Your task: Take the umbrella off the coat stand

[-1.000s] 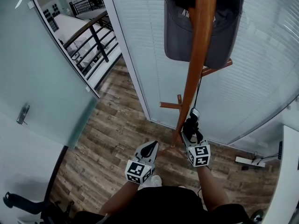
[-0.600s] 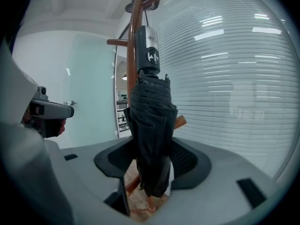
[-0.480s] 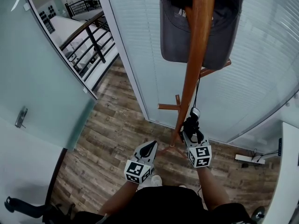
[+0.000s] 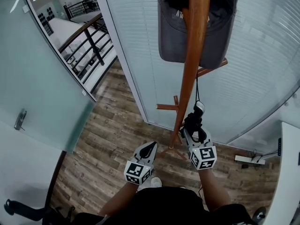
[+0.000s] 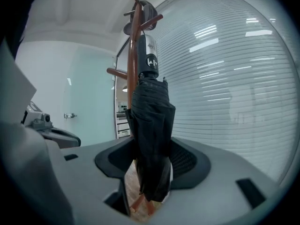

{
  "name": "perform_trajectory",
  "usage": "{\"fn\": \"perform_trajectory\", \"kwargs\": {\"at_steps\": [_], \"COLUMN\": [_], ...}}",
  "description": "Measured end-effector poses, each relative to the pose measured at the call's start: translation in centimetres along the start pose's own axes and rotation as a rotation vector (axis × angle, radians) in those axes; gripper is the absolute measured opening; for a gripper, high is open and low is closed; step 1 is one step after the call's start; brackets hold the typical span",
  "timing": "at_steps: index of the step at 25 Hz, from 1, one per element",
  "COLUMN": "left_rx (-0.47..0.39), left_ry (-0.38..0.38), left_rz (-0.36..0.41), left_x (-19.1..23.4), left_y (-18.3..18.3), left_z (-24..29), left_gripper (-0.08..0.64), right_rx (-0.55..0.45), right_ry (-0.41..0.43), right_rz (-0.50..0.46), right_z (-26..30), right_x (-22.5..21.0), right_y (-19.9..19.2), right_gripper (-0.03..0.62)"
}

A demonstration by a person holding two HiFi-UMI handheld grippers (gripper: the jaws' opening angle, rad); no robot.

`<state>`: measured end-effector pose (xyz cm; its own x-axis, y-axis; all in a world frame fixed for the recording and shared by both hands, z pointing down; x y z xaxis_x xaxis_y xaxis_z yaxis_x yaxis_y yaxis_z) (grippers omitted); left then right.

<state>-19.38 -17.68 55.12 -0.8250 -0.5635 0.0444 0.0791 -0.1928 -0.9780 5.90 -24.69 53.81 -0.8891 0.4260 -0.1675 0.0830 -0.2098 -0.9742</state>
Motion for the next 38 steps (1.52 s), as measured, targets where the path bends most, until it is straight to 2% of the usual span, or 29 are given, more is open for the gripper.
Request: {"fn": "perform_trajectory", "kwargs": {"at_steps": [11,17,22,30,38], "left_rx": [-0.009,-0.021,-0.022,-0.029,-0.036], "left_ry": [0.009,0.019,0.023,0.032,0.024], "left_rz": [0.005,0.004,0.003,0.004,0.005], "left_x": [-2.4,-2.1,-1.8,-2.1,-2.4], "left_y": [0.0,0.6,0.7,0.9,1.3], "left_z": [0.5,0.4,0.1,0.2,0.2], "left_gripper": [0.012,0.011,0.012,0.011,0.011], "right_rx": [-0.17,-0.254,-0.302,-0.377,-0.468], "right_ry": [0.053,0.082,0.088,0.078,0.003], "right_rz": [0.05,0.028,0.057,0.048,0.029], "right_z": [-2.6,-2.5,-2.7,-3.7,-4.9], "right_x": [-1.3,-0.5,-0.3,-0.7,-2.0], "right_y": [6.6,11.3,14.2,18.3,21.8], "right_gripper": [0.225,0.225,0.227,0.229,0.23]}}
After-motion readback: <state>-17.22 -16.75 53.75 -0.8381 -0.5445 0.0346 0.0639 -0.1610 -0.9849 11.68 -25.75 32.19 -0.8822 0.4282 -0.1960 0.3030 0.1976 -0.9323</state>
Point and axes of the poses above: the fingertips, and each gripper's own axes: z forward along the fingers, x to its left, y out of its top, the point moved 9 cm from there along -z, backward along the fingers, and after that the axes turned 5 degrees about z, right-handed, at the moved point
